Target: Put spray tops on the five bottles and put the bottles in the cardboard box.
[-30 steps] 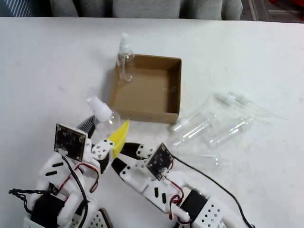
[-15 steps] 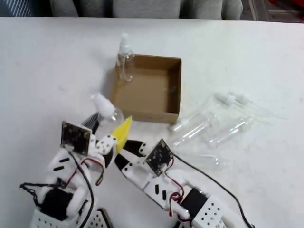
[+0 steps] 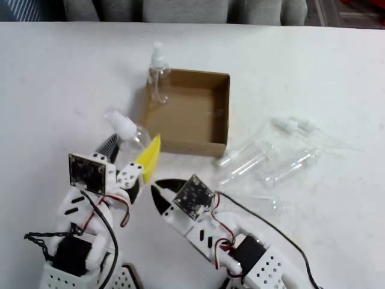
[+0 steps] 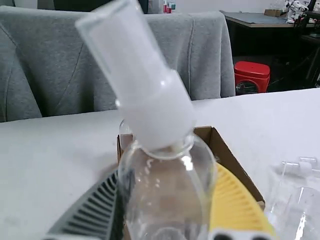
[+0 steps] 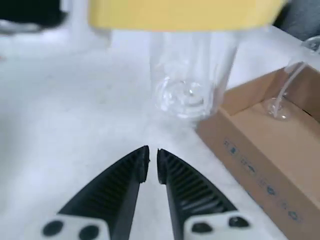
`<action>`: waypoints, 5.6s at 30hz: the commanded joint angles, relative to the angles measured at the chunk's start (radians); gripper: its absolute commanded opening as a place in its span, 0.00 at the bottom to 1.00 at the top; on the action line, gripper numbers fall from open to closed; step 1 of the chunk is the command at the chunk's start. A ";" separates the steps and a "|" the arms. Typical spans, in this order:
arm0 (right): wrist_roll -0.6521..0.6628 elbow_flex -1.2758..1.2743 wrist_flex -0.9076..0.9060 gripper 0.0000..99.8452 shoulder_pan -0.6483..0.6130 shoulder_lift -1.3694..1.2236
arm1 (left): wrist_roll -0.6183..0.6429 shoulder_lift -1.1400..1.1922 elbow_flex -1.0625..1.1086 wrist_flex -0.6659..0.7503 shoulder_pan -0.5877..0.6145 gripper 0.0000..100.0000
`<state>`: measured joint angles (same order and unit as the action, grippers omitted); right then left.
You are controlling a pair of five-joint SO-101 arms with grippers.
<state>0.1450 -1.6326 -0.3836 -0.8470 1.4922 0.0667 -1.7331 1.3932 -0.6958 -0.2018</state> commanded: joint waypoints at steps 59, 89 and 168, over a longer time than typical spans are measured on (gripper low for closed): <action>0.011 0.055 -0.005 0.01 0.028 0.012 | 0.003 1.733 -0.549 1.131 0.096 0.02; 0.011 0.055 -0.005 0.01 0.028 0.012 | 0.003 1.969 -0.621 1.292 0.096 0.02; 0.011 0.055 -0.005 0.01 0.030 0.012 | -0.006 2.022 -0.545 1.367 0.116 0.38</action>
<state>0.1450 -1.6326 -0.3836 -0.8286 1.4922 0.0667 0.3061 0.8500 0.6513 -0.0974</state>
